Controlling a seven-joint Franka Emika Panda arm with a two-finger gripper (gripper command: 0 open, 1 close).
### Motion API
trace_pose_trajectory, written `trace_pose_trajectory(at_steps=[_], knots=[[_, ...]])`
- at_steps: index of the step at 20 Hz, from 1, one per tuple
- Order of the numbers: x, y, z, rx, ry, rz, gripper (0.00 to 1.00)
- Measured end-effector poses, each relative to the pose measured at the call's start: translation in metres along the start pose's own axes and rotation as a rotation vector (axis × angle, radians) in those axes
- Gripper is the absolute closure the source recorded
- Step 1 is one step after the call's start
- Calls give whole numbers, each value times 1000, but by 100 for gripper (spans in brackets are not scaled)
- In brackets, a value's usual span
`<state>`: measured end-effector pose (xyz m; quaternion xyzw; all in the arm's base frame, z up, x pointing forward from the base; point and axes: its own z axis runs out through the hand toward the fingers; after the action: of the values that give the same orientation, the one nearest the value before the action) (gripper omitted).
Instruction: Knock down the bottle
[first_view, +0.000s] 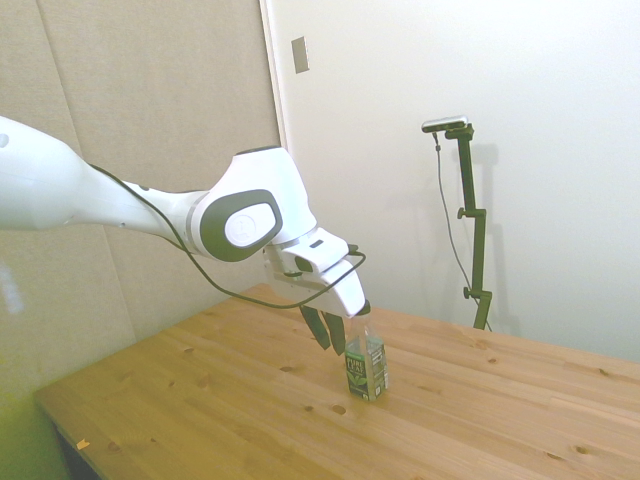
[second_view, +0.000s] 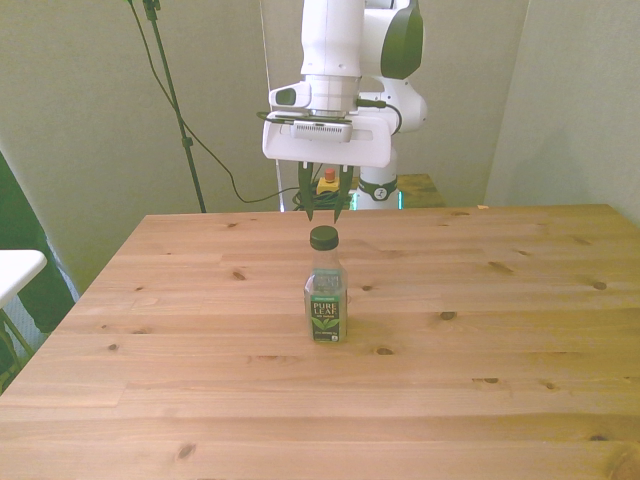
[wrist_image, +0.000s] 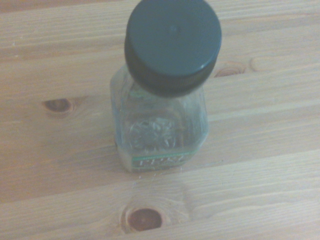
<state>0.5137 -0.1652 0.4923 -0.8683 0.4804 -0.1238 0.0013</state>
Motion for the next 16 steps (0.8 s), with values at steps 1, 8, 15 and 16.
trace_pose_trajectory(at_steps=[1, 8, 15, 16], knots=[[3, -3, 0, 1, 2, 3, 100], [17, -38, -3, 10, 16, 37, 100], [41, -86, 0, 12, 30, 106, 100], [46, -93, 4, 11, 32, 116, 100]])
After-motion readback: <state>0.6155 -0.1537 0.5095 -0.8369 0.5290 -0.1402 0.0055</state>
